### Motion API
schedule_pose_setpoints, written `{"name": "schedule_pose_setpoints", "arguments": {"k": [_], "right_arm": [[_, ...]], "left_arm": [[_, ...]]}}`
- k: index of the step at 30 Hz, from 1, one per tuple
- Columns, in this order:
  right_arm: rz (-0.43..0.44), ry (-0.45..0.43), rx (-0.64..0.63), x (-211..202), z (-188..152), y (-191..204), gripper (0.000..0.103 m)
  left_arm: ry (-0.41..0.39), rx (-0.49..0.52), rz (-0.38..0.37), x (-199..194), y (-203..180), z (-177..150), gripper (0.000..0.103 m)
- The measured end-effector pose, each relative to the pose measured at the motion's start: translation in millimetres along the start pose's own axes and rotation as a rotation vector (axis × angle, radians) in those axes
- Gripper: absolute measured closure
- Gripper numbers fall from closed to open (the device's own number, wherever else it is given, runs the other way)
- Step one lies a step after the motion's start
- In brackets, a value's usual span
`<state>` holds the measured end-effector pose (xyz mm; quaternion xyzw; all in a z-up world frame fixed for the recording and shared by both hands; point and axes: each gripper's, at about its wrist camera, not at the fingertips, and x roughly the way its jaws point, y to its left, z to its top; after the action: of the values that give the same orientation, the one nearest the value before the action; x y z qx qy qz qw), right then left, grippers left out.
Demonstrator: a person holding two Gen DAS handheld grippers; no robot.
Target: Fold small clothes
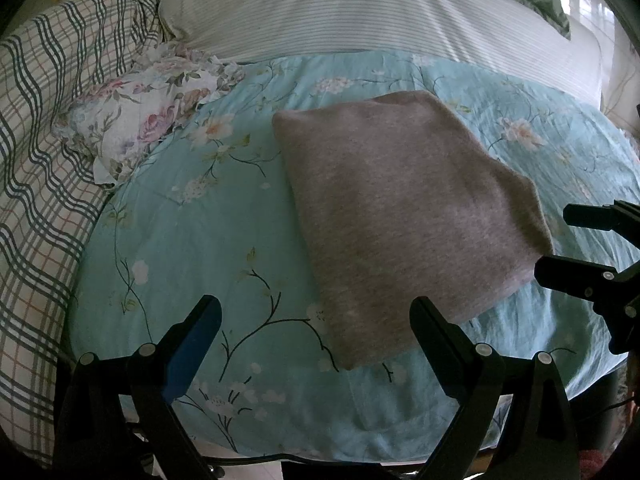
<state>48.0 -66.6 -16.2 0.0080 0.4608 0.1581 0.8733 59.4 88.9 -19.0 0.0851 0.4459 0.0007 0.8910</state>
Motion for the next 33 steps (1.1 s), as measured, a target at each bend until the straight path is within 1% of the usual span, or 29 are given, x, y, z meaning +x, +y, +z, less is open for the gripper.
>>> {"name": "schedule_pose_setpoints", "arguments": {"k": [29,33], "right_arm": [[-0.002,-0.003,0.004,-0.7,0.4,1.1,0.002],[-0.003,-0.009,0.004,-3.0,3.1,7.0,0.002]], "left_arm": [[-0.006,0.001,0.008,-5.6,-3.4,2.7,0.007],[-0.011,0.002,0.009,-6.4,-3.5,4.0,0.007]]}}
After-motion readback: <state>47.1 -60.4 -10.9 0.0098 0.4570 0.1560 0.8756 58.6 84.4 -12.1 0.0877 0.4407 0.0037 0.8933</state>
